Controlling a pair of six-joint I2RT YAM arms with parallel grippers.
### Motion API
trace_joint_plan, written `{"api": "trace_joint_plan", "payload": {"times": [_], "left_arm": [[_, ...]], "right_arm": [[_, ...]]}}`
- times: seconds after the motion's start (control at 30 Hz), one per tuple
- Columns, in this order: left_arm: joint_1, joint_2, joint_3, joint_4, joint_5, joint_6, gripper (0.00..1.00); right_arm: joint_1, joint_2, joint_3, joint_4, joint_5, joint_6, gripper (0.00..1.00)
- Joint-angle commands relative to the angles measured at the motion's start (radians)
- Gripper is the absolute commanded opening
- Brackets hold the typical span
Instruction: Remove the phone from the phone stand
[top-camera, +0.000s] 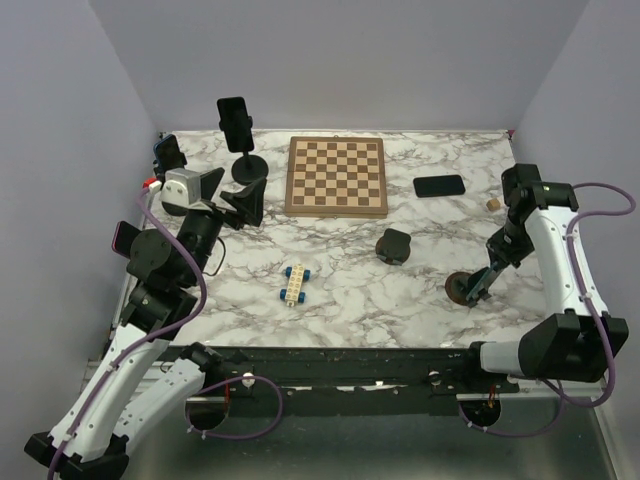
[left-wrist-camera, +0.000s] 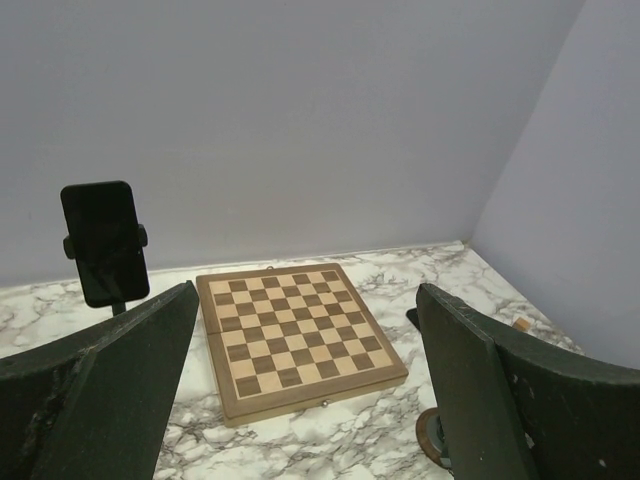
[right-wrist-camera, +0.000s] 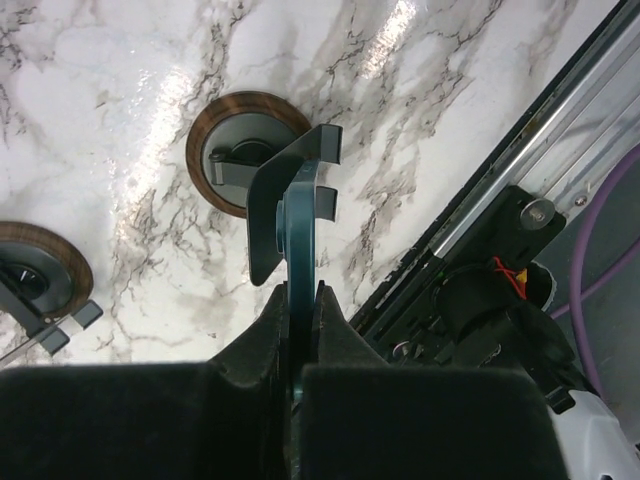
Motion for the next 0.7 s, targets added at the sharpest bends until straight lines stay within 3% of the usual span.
{"api": "trace_joint_plan", "payload": {"times": [0.0, 0.23, 0.47, 0.67], "left_arm": [[-0.006, 0.007, 0.0, 0.007, 0.013, 0.007, 0.99], [-0.006, 0.018, 0.002, 0.005, 0.019, 0.004, 0.98], [-0.006, 0.037, 0.01, 0.0, 0.033, 0.002, 0.98], [-0.006, 0.054, 0.01, -0.003, 0.031, 0.01, 0.98]], "right_arm": [[0.001, -0.047, 0.053, 0.014, -0.021, -0.058, 0.01], [0.001, -0.076, 0.114, 0.015, -0.158, -0.176, 0.01], [0.001, -0.067, 0.3, 0.017, -0.271, -0.282, 0.01], [0.001, 0.012, 0.403, 0.071, -0.453, -0.259, 0.01]]}}
